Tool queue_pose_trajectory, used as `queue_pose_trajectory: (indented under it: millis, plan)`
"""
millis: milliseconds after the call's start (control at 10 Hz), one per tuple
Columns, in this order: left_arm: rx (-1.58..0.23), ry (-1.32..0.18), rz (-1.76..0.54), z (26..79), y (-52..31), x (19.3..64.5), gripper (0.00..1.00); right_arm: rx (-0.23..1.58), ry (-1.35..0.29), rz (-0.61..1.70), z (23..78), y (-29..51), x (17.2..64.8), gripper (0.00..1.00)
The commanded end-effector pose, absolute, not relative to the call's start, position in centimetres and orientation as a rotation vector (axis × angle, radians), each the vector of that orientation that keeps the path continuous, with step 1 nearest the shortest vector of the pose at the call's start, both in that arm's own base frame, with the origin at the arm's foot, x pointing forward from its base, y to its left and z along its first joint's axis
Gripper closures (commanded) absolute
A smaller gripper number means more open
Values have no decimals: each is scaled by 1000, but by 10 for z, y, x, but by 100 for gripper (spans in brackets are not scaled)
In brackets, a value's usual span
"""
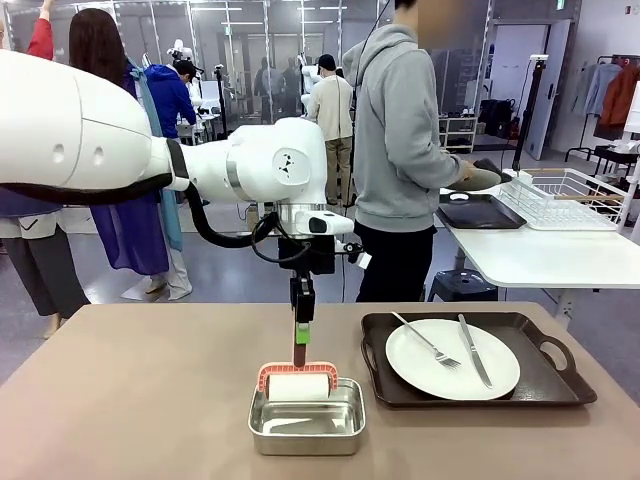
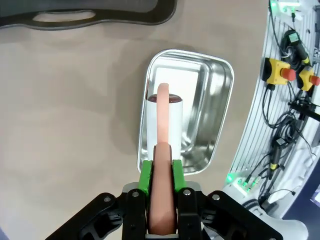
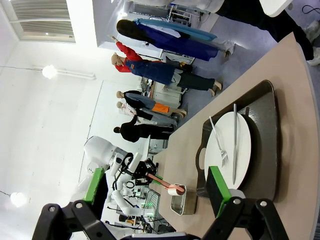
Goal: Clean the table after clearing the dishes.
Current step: Place the Lint Roller back on top of the Airtight Container.
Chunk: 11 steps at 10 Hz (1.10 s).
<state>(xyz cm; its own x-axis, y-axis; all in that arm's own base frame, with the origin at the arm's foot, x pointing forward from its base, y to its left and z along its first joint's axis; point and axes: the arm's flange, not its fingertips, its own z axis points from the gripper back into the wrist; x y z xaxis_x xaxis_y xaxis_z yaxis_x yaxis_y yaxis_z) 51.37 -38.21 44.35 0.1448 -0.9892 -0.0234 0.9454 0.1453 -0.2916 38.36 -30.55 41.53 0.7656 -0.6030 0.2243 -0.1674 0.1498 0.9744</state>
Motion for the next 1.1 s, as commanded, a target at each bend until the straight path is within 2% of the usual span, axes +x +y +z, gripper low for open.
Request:
queue_pose_trajectory:
  millis: [0,200,500,600,700,800,900,1000]
  plan:
    - [-273,187,-1389,441,-392,523,80,1411,-675,-344,418,-302,379,0]
    - [-235,183,-1418,425,-398,520,80,1411,-675,-344,418,-302,379,0]
    - [-253,108,-1421,415,-388,542,80,1411,-675,-344,418,-302,379,0]
    - [-255,117,-1431,416,-387,543,54,1411,-675,-344,418,-302,379,0]
    - [-245,114,-1449,418,-386,543,48,1411,-675,-344,418,-302,379,0]
    - [-252,107,-1451,422,-385,543,22,1411,-675,-344,418,-302,379,0]
    - [-254,107,-1456,425,-383,544,16,1411,-675,-344,418,-302,379,0]
    - [-237,96,-1465,429,-383,544,0,1411,-675,-344,418,-302,379,0]
